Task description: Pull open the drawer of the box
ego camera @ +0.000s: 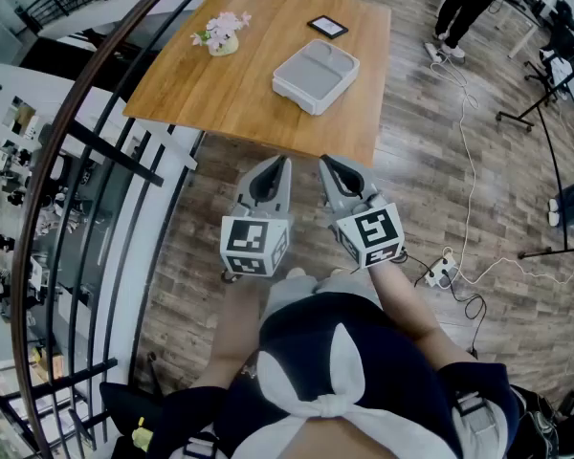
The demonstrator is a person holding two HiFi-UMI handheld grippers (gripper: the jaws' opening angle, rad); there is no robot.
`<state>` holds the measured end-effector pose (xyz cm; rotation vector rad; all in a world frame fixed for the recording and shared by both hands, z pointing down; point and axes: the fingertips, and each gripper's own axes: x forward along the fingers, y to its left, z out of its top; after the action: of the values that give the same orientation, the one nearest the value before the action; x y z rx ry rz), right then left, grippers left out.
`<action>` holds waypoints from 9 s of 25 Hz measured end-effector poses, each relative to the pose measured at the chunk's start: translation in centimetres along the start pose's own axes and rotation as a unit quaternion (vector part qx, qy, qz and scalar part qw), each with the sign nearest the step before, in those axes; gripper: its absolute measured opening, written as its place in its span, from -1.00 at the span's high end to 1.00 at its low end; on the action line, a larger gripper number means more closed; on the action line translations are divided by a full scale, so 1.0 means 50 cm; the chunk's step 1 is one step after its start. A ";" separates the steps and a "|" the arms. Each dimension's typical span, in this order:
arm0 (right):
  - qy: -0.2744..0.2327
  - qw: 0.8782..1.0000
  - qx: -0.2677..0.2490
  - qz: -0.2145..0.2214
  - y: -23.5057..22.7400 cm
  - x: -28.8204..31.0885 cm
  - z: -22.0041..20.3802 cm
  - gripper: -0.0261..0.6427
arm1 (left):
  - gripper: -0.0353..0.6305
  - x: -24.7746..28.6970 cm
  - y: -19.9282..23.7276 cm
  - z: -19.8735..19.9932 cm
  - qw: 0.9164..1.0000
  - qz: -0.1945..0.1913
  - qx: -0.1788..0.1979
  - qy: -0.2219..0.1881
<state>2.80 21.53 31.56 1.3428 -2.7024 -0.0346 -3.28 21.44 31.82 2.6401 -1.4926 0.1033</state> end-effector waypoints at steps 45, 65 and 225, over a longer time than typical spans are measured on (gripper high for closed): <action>0.020 0.999 0.023 0.042 -0.318 0.307 -0.093 0.93 | 0.21 0.389 0.208 -0.092 0.981 0.037 -0.189 0.037; 0.079 0.995 0.059 0.024 -0.378 0.438 -0.171 0.93 | 0.14 0.496 0.321 -0.272 0.919 -0.003 -0.374 0.122; 0.183 0.979 0.078 0.036 -0.398 0.535 -0.305 0.93 | 0.38 0.582 0.350 -0.495 0.776 -0.128 -0.579 0.214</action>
<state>4.43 -11.25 47.88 1.1518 -2.4768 0.4000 -3.44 -9.14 60.69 1.5856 -0.6315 -0.1779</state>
